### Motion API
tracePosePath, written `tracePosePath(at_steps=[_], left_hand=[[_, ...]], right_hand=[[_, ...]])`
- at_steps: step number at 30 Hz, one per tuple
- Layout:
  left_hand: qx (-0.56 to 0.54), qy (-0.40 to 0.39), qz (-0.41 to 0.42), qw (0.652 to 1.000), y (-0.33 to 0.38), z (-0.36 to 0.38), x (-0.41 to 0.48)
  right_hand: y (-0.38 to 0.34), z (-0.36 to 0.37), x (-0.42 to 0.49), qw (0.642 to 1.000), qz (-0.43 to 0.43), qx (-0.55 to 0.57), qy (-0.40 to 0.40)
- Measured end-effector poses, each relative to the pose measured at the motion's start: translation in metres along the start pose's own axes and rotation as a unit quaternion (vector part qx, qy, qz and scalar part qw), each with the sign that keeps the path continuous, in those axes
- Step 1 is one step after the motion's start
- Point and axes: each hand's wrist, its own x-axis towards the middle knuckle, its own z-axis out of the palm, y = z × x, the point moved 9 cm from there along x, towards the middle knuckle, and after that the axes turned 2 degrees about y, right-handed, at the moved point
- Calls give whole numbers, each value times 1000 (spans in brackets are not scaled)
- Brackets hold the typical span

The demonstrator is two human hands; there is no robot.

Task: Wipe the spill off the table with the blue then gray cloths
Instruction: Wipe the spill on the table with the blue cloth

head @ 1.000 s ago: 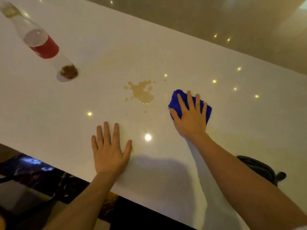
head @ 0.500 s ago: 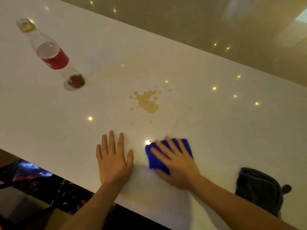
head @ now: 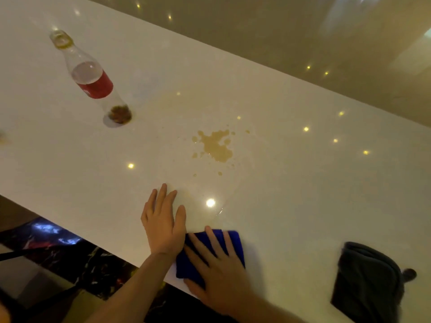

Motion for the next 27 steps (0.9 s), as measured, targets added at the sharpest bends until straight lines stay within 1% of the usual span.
tracePosePath(at_steps=[1,2,3,4,6,8,10,12,13,15,16,17,18,19,20,21,22,23,25,26,27], left_hand=[[2,4,7,1000,2,-3,5],[13,7,19,1000,5,-6,11],[35,12,33,999,8,-8,20],[74,18,42,996,8,-10,30],[158,17,23,987,-4,-13,54],[197,3,-33,980,-22,-13,72],[204,-1,-66,977,-31,-8,76],[209,16,-68,975,-30,-5,75],[212,21,-67,975,-29,-5,75],[223,25,-62,973,-27,-5,73],[224,24,-64,972,-27,-6,74],[222,19,-68,973,-28,-6,74],[219,15,-68,973,-27,-6,73],[219,16,-67,973,-27,-5,74],[223,16,-67,972,-27,-4,74],[228,14,-70,971,-27,-3,75],[232,13,-72,970,-29,-2,76],[234,14,-74,969,-30,-2,77],[236,14,-80,968,-34,1,78],[238,14,-81,968,-34,2,79],[241,13,-84,967,-34,1,78]], right_hand=[[13,-5,10,999,-29,-16,3],[39,-13,23,1000,-12,-21,14],[79,-26,38,998,52,-14,31],[124,-38,51,990,136,-3,46],[201,-60,70,957,283,-2,58],[254,-75,82,928,367,-1,64],[281,-86,91,905,417,21,75],[277,-90,97,893,439,44,91],[264,-90,102,897,427,59,98],[219,-78,108,913,372,111,125],[194,-70,111,916,344,157,135],[175,-63,112,906,338,213,139],[166,-59,113,883,352,273,152],[168,-62,119,854,370,319,180],[177,-69,129,829,391,342,207],[187,-76,144,822,404,339,216],[197,-82,163,835,402,315,205],[204,-87,186,870,381,262,173],[199,-84,228,940,303,113,103],[186,-80,238,961,256,67,76],[169,-74,238,972,217,52,66]])
